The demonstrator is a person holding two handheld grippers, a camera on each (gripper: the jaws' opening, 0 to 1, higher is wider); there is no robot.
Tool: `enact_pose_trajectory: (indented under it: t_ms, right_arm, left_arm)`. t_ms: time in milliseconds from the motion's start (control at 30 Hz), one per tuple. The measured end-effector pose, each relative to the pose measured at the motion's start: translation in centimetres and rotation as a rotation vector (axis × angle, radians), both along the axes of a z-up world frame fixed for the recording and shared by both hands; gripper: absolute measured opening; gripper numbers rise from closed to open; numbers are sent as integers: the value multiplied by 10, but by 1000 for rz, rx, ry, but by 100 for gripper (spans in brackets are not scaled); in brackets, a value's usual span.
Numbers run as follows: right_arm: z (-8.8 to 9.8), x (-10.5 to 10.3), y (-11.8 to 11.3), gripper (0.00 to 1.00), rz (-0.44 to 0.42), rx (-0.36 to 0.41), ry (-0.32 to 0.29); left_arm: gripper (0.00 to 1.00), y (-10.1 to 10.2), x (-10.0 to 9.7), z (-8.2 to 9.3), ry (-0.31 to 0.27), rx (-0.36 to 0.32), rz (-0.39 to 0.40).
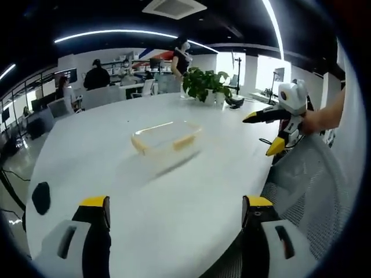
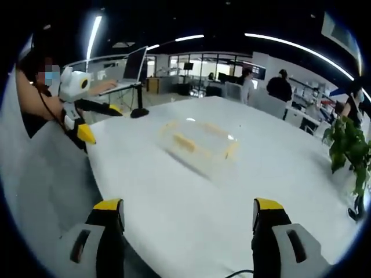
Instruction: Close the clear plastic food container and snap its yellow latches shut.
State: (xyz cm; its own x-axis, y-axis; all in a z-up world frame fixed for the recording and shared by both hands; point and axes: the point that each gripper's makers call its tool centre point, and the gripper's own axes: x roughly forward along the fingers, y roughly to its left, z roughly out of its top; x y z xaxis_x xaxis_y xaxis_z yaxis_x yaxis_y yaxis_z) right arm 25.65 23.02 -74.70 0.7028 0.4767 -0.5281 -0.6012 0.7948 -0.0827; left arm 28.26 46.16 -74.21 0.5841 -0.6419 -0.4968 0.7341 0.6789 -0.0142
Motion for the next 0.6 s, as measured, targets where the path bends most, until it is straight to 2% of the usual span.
enact_pose_trajectory:
  t_ms: [533,600]
  right_arm:
    - [-4,-1,1,93,10,-4,13]
    - [-5,-2,2,90,17,-9,16]
  left_arm:
    - [95,1,2,-2,-1,1,9]
    - [95,1,2,-3,-1,8,6]
